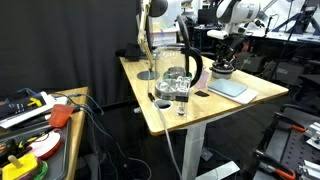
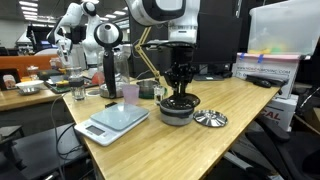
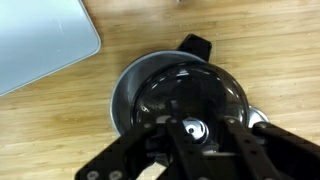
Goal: Put the black lid on the gray pot
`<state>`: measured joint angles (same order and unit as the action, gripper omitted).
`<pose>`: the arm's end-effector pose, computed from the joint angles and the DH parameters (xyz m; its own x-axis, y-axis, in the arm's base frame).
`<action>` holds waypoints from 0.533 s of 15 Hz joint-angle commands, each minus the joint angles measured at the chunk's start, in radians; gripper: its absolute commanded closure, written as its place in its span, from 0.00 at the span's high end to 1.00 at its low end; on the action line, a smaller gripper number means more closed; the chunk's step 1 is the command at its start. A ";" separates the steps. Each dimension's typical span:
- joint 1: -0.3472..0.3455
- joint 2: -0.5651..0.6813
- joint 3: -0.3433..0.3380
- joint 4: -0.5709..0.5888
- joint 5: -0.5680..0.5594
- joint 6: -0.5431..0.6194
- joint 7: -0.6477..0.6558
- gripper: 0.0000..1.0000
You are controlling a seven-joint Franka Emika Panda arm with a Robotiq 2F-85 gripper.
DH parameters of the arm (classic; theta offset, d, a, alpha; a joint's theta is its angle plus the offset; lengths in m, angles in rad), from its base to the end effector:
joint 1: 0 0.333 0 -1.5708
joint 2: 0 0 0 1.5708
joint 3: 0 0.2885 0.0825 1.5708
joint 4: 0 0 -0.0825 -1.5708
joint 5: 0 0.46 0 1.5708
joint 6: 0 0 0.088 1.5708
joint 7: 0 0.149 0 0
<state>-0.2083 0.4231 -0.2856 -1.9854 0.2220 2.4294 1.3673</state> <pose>0.5791 -0.3117 0.1395 -0.4155 -0.9092 -0.0266 -0.9079 0.4164 -0.0490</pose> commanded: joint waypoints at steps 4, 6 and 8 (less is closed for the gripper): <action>0.004 -0.041 0.009 -0.033 0.014 0.031 -0.010 0.07; 0.007 -0.055 0.007 -0.041 0.009 0.028 -0.007 0.07; 0.009 -0.066 0.004 -0.053 0.004 0.026 -0.004 0.07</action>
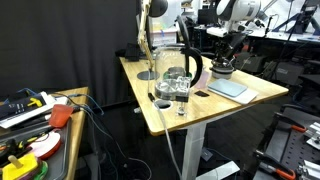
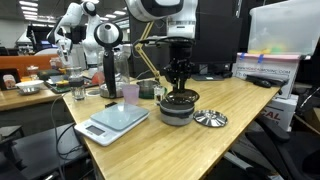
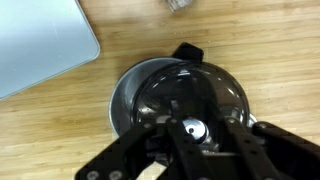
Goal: Put the black lid on the gray pot
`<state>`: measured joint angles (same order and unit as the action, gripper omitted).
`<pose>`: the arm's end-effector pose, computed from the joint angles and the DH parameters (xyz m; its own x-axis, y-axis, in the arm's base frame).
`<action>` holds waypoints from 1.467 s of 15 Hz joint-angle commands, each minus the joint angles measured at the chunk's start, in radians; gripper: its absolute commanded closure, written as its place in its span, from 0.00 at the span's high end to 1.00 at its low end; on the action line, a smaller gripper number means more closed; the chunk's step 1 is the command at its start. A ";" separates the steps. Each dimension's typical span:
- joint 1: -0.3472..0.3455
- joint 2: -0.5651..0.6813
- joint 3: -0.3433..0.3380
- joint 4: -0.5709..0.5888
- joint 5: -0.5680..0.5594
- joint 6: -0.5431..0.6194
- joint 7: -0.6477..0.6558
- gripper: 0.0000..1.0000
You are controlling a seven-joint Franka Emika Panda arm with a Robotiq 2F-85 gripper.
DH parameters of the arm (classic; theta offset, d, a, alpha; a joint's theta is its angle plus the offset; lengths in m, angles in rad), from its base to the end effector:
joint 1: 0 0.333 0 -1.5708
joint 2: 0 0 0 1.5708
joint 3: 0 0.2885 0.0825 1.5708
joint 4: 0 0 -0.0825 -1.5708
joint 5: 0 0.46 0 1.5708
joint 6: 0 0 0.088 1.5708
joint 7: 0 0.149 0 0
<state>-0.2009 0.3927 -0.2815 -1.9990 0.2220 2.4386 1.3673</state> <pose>0.5838 -0.3050 0.1529 -0.4063 -0.9131 -0.0335 -0.9101 0.4077 -0.0738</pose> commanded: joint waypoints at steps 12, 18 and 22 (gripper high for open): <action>-0.001 -0.018 0.004 -0.033 0.005 0.001 -0.005 0.07; 0.002 -0.003 0.004 -0.041 0.000 -0.001 -0.003 0.07; 0.004 0.000 0.001 -0.034 -0.001 -0.005 0.005 0.55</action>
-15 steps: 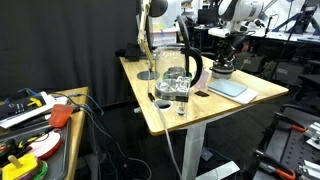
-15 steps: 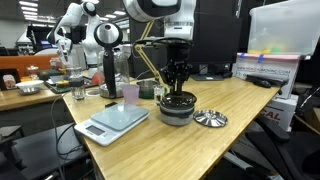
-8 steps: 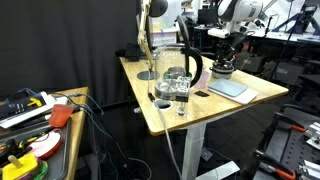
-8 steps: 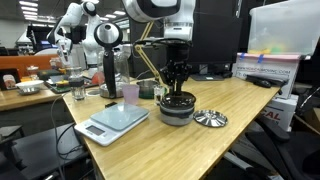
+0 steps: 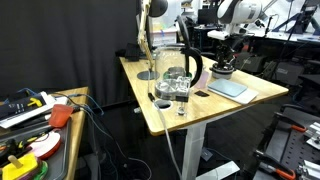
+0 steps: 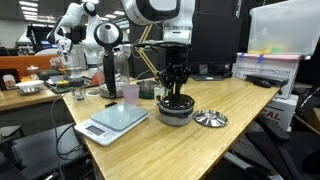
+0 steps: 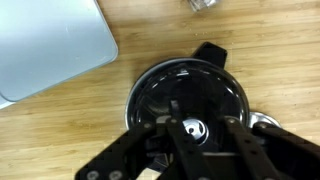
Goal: Put the black lid on the gray pot
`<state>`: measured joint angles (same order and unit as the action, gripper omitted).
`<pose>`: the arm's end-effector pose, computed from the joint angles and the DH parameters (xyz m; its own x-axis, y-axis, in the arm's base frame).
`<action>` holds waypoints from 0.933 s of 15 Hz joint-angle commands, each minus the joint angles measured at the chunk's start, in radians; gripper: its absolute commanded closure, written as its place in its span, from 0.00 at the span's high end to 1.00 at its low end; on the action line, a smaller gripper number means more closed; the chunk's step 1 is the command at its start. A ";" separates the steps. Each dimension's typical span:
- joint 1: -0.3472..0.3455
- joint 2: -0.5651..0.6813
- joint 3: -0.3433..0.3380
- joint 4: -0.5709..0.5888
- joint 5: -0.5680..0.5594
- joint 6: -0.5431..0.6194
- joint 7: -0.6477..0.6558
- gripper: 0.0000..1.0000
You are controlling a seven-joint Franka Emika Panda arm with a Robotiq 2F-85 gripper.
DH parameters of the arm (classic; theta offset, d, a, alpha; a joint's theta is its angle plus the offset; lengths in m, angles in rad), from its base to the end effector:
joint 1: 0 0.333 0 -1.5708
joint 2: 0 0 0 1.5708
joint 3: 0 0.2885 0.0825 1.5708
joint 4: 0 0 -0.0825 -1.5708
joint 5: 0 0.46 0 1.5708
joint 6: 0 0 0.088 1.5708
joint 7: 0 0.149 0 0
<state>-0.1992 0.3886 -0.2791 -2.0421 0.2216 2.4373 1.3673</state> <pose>0.5682 -0.2963 0.1352 -0.4078 -0.9123 -0.0370 -0.9119 0.4090 -0.0335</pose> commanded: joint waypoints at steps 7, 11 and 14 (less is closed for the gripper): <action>-0.007 -0.038 0.004 0.003 0.024 0.003 -0.005 0.95; -0.011 -0.150 0.013 -0.039 0.024 -0.005 -0.055 1.00; -0.004 -0.268 0.018 -0.116 -0.010 -0.045 -0.150 1.00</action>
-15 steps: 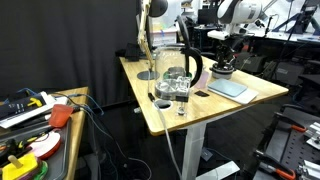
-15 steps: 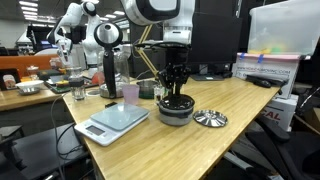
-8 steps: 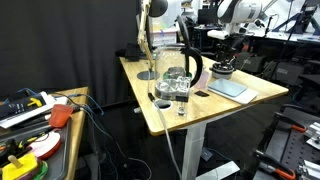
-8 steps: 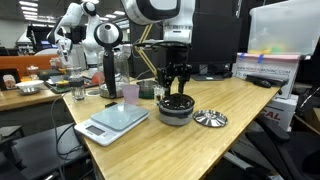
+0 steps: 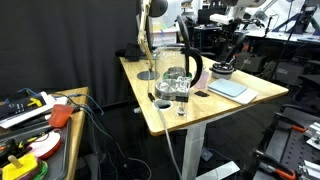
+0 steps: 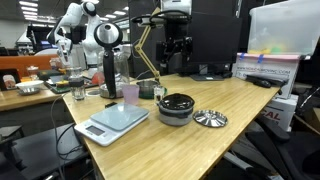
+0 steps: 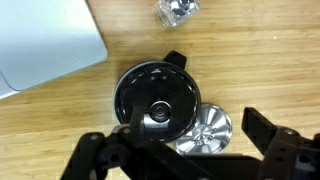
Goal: Put the black lid on the gray pot
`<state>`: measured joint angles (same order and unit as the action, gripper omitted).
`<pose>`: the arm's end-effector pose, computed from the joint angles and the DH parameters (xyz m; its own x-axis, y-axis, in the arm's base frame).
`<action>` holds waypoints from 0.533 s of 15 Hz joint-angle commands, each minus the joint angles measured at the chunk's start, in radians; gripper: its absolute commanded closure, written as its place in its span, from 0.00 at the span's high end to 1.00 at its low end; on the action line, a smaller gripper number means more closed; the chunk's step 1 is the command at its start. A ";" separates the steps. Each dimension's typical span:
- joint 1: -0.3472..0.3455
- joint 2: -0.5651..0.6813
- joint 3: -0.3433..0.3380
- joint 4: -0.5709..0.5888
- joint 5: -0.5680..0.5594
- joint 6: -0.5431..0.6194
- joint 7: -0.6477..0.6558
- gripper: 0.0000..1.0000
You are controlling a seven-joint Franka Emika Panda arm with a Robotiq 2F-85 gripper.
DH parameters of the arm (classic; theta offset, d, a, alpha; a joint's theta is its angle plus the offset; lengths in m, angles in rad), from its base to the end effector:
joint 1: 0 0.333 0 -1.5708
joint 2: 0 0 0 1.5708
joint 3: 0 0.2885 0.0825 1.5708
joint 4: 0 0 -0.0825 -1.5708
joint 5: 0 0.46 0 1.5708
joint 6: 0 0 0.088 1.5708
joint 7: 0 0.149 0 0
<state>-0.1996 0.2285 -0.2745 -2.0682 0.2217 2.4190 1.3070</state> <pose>0.5818 -0.2933 0.2203 -0.3430 -0.9368 -0.0689 -0.9249 0.3496 -0.1494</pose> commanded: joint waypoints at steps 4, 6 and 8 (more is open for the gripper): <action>-0.006 -0.106 0.014 -0.072 -0.005 -0.037 -0.069 1.00; -0.006 -0.088 0.012 -0.066 -0.005 -0.034 -0.069 1.00; -0.005 -0.080 0.012 -0.064 -0.005 -0.033 -0.069 1.00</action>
<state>-0.1992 0.1485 -0.2663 -2.1338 0.2180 2.3886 1.2381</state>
